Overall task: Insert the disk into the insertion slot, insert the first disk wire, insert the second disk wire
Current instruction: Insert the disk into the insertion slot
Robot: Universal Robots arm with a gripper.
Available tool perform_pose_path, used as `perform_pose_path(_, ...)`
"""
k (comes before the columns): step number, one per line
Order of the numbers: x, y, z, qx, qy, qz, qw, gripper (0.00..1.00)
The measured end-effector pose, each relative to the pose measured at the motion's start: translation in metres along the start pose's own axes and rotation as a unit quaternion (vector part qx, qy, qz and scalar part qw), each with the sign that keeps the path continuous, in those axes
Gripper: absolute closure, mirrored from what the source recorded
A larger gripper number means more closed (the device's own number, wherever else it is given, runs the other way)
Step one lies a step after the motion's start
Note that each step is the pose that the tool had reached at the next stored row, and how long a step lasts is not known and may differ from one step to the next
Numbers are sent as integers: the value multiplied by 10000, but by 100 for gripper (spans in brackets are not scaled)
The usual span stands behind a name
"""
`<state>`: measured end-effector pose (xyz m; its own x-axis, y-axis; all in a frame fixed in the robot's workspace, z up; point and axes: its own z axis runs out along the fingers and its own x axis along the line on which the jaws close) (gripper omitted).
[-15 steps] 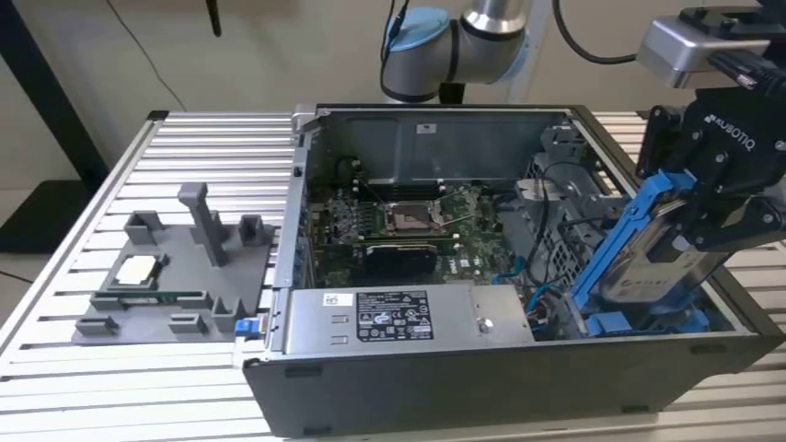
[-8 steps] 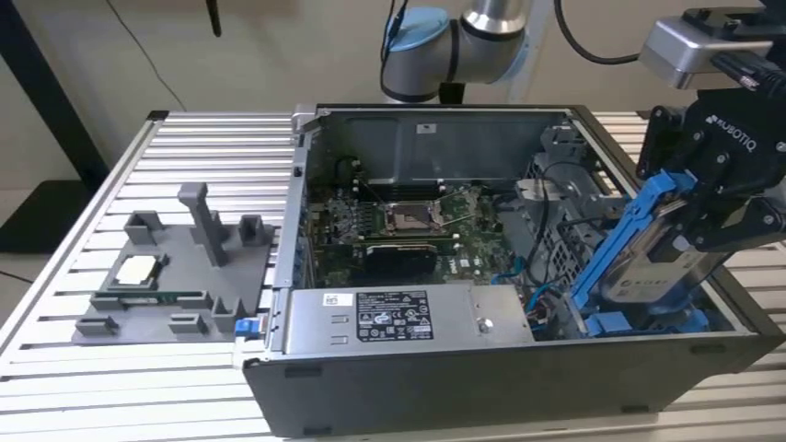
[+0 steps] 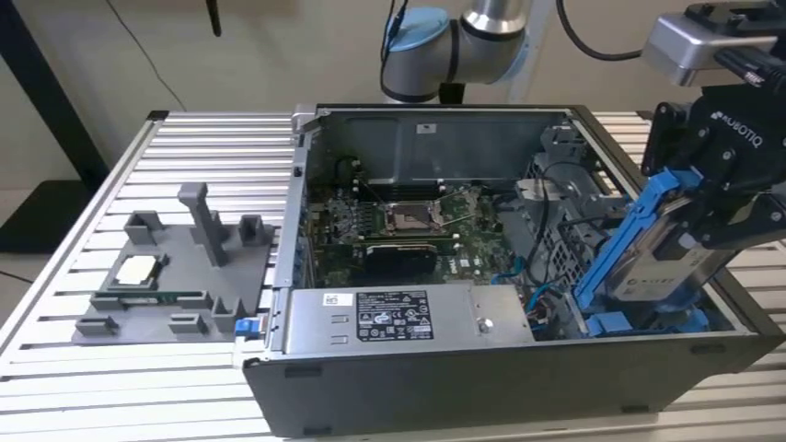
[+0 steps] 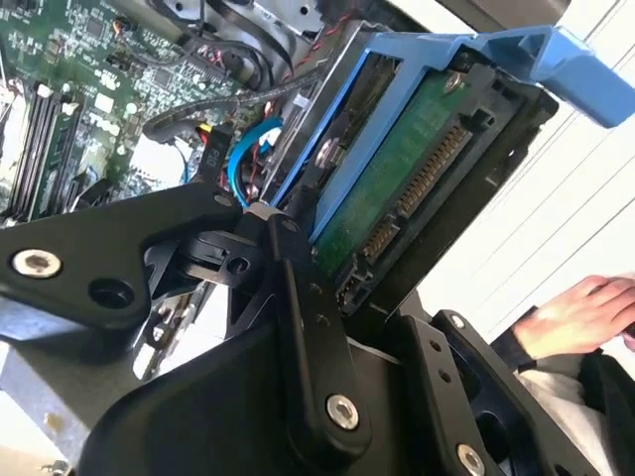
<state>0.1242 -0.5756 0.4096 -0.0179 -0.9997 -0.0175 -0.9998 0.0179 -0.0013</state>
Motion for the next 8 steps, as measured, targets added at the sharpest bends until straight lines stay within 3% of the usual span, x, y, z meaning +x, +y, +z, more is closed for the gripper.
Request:
perform_pose_path(1, 0, 1, 6, 52, 0, -1, 10000, 68)
perform_pose_path(2, 1, 4, 12, 71, -2, -1, 10000, 68)
perform_pose_path(8, 1, 38, 54, 110, 0, -3, 9999, 68)
